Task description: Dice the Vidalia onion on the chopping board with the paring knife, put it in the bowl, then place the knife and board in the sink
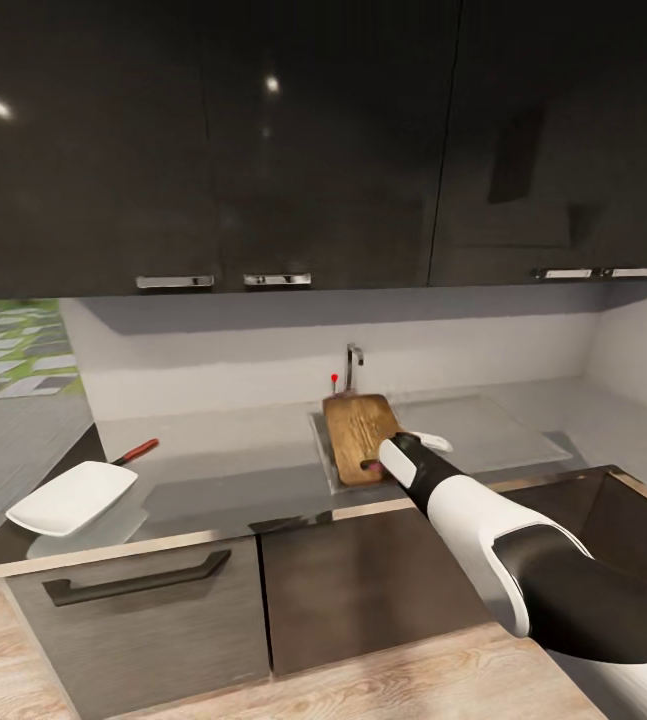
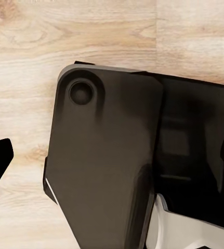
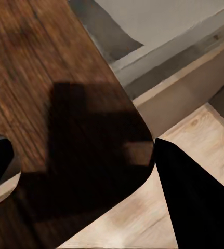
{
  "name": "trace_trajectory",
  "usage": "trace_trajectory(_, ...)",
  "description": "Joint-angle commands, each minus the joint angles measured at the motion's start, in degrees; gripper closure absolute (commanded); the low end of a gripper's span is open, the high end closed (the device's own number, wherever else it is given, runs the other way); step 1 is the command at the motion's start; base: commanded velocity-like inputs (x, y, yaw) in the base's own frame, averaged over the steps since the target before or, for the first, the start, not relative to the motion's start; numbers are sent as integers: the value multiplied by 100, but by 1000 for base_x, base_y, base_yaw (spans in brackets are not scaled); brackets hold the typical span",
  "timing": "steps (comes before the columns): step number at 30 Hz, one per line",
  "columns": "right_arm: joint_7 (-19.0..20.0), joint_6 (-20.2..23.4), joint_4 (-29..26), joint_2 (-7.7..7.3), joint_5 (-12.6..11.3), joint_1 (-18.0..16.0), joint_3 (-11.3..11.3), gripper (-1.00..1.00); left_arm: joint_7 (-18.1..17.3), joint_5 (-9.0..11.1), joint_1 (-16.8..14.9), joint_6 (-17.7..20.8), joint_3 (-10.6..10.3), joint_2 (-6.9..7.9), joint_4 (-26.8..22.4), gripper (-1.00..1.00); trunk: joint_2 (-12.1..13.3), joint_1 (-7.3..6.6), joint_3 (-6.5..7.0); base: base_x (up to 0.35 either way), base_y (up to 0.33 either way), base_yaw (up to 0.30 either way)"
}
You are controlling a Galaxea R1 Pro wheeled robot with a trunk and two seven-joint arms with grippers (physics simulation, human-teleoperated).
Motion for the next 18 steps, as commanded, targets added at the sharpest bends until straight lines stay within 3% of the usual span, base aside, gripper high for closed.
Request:
trace_trajectory(1,136,213,-23,0,241,-3,35,100,-7,22,0,-32,21,1,10,-100,-3,2,0,0,0,0)
trace_trajectory(4,814,577,-55,0,601,-3,58,100,-17,15,0,-35,12,4,10,-100,-3,2,0,0,0,0)
trace_trajectory(5,1211,704,-63,0,861,-3,112,100,-18,10,0,-35,10,4,10,-100,-3,2,0,0,0,0)
trace_trajectory(9,2165,929,-73,0,1433,-3,181,100,-19,4,0,-36,10,9,4,-100,-3,2,0,0,0,0)
trace_trajectory(14,3431,1003,-78,0,2719,-3,437,100,-19,4,0,-36,15,0,-6,-100,-3,2,0,0,0,0)
trace_trajectory(17,4262,1165,-81,0,3170,-3,496,100,-19,4,0,-36,18,-5,-15,-100,-3,2,0,0,0,0)
trace_trajectory(18,4508,1221,-93,0,3224,-3,500,100,-19,4,0,-36,18,-8,-19,-100,-3,2,0,0,0,0)
